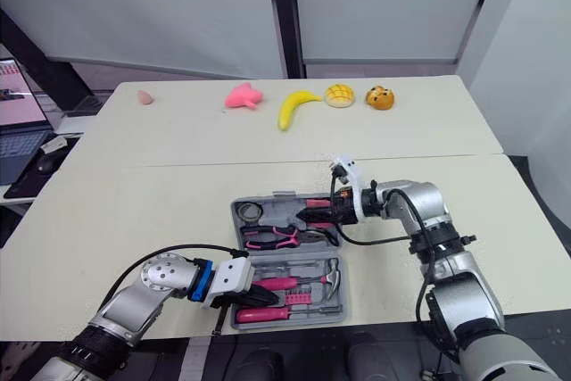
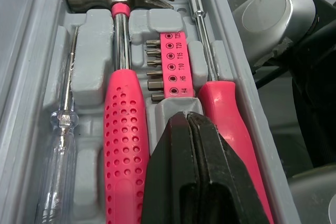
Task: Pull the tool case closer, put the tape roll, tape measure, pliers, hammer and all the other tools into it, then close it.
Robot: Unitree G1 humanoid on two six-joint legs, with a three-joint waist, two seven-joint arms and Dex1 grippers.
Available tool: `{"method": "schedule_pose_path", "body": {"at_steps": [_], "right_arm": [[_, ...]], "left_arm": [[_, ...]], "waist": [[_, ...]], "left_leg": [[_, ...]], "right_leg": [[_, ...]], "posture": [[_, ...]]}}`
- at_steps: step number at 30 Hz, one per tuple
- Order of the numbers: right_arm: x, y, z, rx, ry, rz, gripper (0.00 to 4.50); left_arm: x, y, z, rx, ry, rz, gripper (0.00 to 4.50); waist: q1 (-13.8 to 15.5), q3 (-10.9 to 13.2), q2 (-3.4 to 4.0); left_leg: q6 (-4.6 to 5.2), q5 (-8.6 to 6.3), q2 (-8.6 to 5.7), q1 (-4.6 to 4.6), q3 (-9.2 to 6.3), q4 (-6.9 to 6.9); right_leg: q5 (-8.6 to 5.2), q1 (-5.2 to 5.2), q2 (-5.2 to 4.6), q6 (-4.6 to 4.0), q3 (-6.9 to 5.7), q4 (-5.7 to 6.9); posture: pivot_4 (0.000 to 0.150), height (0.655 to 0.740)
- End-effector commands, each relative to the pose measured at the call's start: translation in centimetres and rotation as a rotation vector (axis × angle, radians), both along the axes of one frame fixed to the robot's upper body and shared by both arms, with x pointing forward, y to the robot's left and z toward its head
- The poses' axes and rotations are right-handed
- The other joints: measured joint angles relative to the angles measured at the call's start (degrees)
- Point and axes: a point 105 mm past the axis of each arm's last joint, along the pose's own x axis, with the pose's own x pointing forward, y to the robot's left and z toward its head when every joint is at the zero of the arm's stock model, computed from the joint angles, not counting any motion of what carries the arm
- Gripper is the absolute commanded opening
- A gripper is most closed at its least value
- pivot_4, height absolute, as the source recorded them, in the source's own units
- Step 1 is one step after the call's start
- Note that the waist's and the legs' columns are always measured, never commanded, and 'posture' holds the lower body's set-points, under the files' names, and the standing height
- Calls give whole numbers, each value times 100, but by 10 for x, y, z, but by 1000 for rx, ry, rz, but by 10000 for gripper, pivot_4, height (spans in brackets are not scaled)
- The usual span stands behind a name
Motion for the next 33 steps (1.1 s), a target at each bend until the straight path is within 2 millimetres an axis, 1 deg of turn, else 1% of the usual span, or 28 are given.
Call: {"method": "schedule_pose_path", "body": {"at_steps": [1,2,4,6,9,10,12,15,18,23,25,28,31,33], "right_arm": [[-14,5,16,-3,-103,90,44766],[-17,4,17,-8,-114,97,44766],[-24,2,22,-18,-151,113,44766],[-27,2,25,-24,-169,115,44766],[-36,0,31,-47,-221,117,44766],[-39,0,33,-50,-229,120,44766],[-52,-3,36,-66,-261,148,44766],[-68,-6,36,-89,-283,186,44766],[-92,-16,30,-150,-298,268,44766],[-117,-35,27,-239,-323,348,44766],[-127,-43,29,-266,-326,378,44766],[-132,-57,33,-323,-367,394,44766],[-124,-71,46,-355,-474,375,44766],[-119,-83,59,-371,-576,368,44766]], "left_arm": [[7,8,11,-33,8,102,0],[8,8,17,-52,1,108,0],[7,10,41,-118,8,135,0],[4,12,54,-142,25,146,0],[-6,30,71,-133,108,190,0],[-9,33,74,-127,127,197,0],[-21,58,73,-54,203,242,0],[-27,79,71,2,243,301,0],[-19,104,66,29,219,424,0],[-2,120,74,-17,153,576,0],[2,128,79,-28,124,633,0],[5,142,86,-9,83,700,0],[5,150,96,25,16,714,0],[4,156,106,95,-60,725,0]], "waist": [[0,6,-3],[2,9,-6],[6,17,-17],[14,22,-25],[4,25,-28],[7,26,-28],[7,28,-31],[24,33,-31],[94,36,-33],[170,46,-49],[179,47,-52],[183,48,-54],[173,48,-56],[176,50,-58]], "left_leg": [[0,0,0,-1,0,0],[0,0,0,-6,-3,0],[0,0,0,-15,-4,0],[-1,1,1,-56,-8,4],[-1,1,1,-95,-6,5],[-1,1,1,-99,-6,3],[-2,0,1,-103,-6,-3],[-2,0,0,-113,-5,-17],[-2,0,0,-117,-8,-19],[-2,0,0,-117,-7,-17],[-3,0,0,-117,-6,-16],[-3,0,0,-114,-7,-15],[-3,0,0,-112,-2,-15],[-3,0,1,-111,-2,-14]], "right_leg": [[0,-2,0,0,0,0],[0,-4,0,0,-2,0],[0,-14,0,1,-4,0],[1,-56,0,0,-6,5],[17,-94,-2,-28,-7,9],[17,-97,-3,-28,-7,9],[16,-100,-4,-28,-11,2],[8,-113,-9,-32,-13,-4],[5,-116,-10,-35,-22,-5],[4,-116,-10,-35,-22,-5],[-11,-115,-10,-10,-21,-6],[-11,-114,-10,-9,-22,-5],[-11,-114,-11,-10,-18,-5],[-11,-114,-10,-10,-19,-4]], "posture": [[1500,7255],[1500,7255],[1500,7255],[1500,7255],[1500,7255],[1500,7255],[1500,7255],[1500,7255],[1500,7255],[1500,7255],[1500,7255],[1500,7255],[1500,7255],[1500,7255]]}}
